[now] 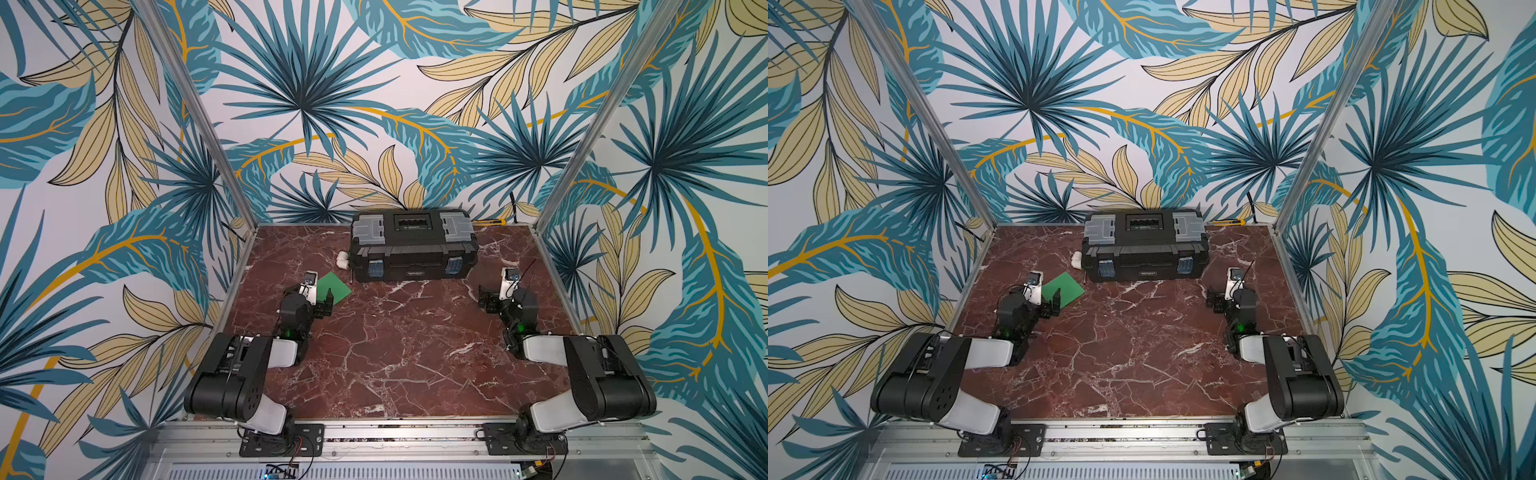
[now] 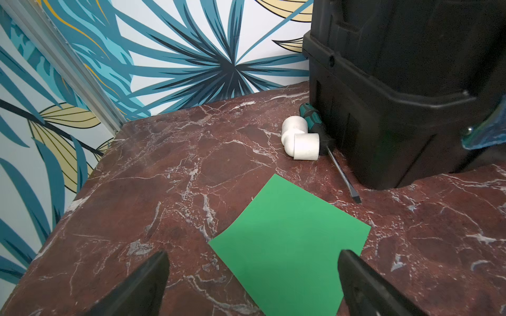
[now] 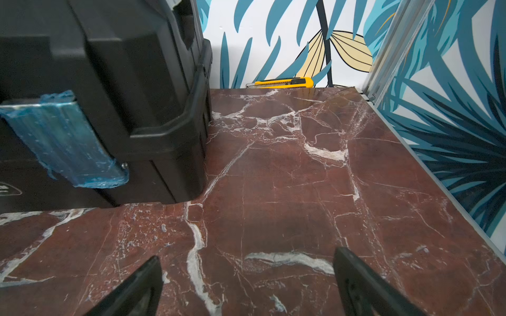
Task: Fold the square paper along the opposite sides
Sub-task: Pick up the paper from the center of the board.
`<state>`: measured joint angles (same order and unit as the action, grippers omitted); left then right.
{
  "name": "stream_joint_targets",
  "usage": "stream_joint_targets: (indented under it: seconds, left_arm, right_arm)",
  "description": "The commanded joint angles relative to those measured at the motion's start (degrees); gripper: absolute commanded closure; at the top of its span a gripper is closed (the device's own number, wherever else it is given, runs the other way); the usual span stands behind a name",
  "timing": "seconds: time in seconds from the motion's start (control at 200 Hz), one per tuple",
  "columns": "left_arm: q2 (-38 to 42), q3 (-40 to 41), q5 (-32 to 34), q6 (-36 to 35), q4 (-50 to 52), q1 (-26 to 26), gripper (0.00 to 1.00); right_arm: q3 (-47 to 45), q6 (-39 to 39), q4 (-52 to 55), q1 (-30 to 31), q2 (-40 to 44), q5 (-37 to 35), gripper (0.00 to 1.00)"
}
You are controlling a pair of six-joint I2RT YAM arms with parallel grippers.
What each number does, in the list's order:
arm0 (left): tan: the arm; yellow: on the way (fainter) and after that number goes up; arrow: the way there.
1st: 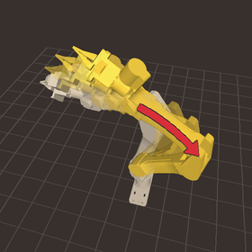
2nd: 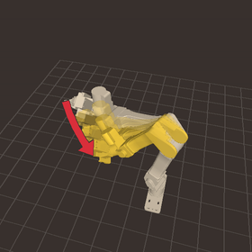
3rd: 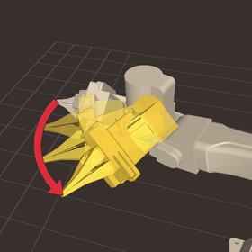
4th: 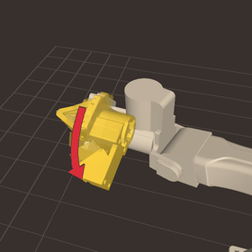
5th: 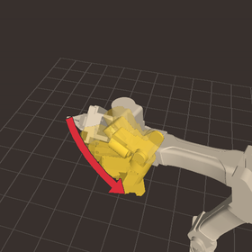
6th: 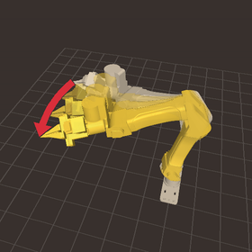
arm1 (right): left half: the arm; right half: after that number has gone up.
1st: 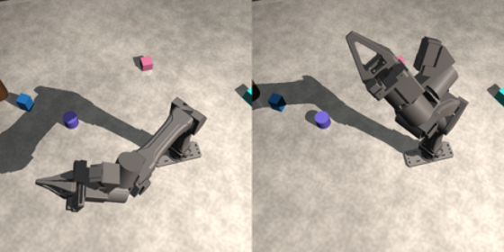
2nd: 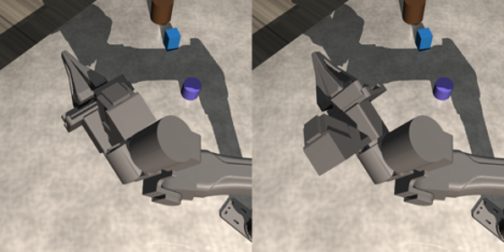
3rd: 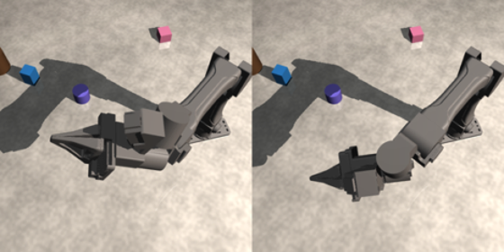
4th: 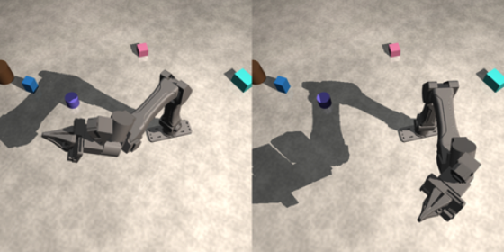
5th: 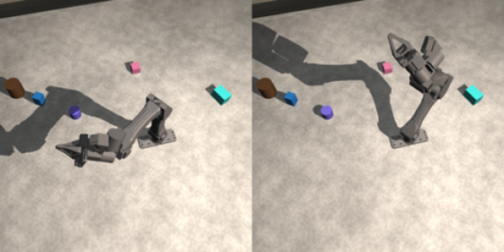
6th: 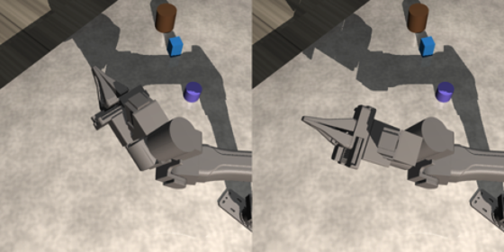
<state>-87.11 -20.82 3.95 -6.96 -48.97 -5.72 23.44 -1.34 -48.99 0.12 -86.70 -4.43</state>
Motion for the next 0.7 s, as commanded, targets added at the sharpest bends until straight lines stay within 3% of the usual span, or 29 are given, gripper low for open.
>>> stream_joint_targets:
  seconds: [0.0, 0.696]
  left_arm:
    - [0.3, -1.6, -0.2, 0.6, 0.4, 0.5, 0.00]
    - [0.1, -3.0, 0.2, 2.5, 2.8, 1.9, 0.00]
  right_arm:
    - [0.1, -0.7, 0.3, -0.1, 0.3, 0.4, 0.00]
    - [-0.1, -0.3, -0.2, -0.1, 0.5, 0.7, 0.03]
